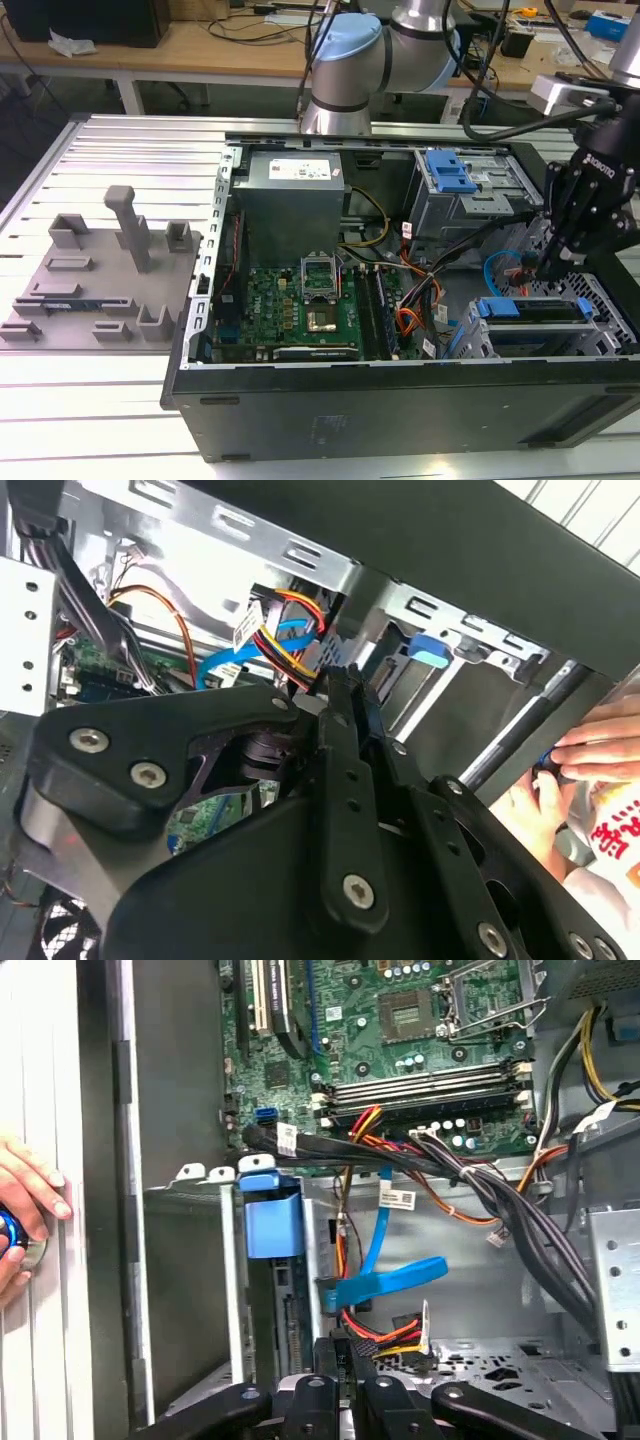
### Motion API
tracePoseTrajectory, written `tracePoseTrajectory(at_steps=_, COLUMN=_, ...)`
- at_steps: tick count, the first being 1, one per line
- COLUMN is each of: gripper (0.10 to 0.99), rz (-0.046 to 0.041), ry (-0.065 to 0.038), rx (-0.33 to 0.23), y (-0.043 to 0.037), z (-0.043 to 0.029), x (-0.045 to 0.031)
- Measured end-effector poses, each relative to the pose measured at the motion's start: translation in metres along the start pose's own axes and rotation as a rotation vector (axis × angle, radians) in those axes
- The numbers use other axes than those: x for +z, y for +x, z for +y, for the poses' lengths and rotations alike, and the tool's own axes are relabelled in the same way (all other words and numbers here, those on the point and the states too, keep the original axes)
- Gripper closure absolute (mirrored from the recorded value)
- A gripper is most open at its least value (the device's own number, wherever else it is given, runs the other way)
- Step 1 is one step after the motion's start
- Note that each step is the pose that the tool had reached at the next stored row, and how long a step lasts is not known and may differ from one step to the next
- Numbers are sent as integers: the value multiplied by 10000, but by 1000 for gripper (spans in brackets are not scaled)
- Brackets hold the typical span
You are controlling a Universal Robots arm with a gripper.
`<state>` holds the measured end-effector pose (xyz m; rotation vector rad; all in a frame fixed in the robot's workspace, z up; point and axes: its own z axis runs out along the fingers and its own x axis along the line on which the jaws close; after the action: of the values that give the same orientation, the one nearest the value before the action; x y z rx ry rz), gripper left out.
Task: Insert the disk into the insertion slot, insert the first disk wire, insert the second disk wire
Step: 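Insert the first disk wire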
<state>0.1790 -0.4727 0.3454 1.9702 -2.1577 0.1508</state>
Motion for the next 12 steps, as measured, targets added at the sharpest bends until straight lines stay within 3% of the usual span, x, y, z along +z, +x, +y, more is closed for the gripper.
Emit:
tracePoseTrajectory(at_steps=4, gripper=922, rz=-193, ry=-14, rx=-26, y=64, z=-2, x=-27)
tracePoseTrajectory(at_steps=6, gripper=922, rz=-241, ry=-14, rx=-48, y=94, z=-5, x=-27)
tracePoseTrajectory(at_steps=12, gripper=922, rz=-219, ry=63, rx=-395, y=170, z=-11, x=-11)
